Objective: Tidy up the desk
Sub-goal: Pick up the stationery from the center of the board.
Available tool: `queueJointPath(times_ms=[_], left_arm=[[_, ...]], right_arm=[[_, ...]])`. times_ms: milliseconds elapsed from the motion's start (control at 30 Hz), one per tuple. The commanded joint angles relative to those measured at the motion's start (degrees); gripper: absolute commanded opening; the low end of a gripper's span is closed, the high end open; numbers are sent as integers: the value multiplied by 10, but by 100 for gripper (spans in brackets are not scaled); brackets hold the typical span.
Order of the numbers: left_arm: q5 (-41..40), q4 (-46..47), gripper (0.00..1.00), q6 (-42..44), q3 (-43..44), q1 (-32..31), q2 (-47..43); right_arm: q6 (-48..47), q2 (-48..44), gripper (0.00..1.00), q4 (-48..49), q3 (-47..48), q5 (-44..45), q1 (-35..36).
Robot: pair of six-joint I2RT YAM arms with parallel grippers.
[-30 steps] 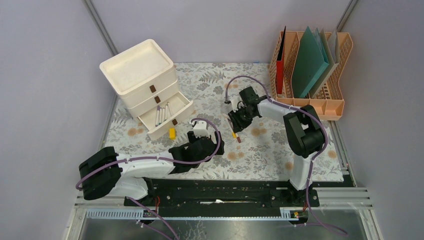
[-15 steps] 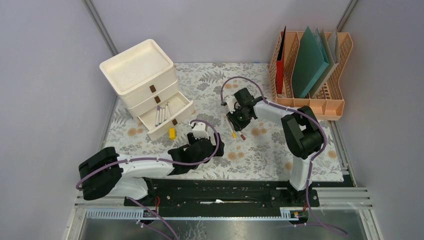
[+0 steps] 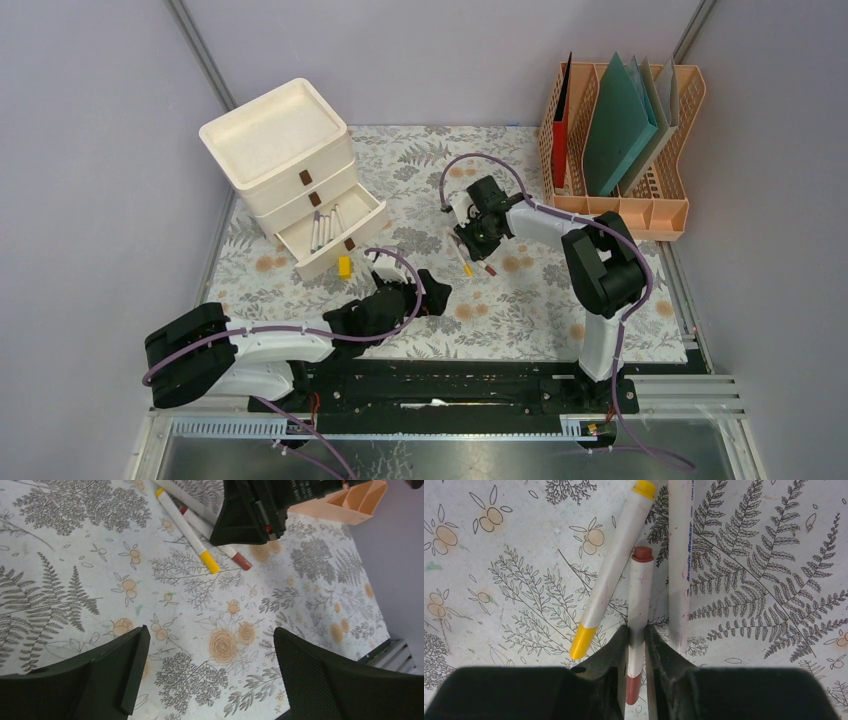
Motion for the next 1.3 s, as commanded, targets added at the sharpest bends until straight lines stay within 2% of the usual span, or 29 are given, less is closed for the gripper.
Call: queueJointPath(times_ms=[0,233,733,1267], left_arm=[[10,70,99,29,-2,-2,-7],[26,123,99,56,-9,-1,-5],[22,165,99,68,-11,1,18],[80,197,99,57,-18,27,18]], right_arm=[[-10,25,7,-26,-2,12,2],[-3,24,0,-28,-1,-19,3],[9,-24,0,-33,-1,-79,-2],[16,-57,0,-44,-2,-148,-22]])
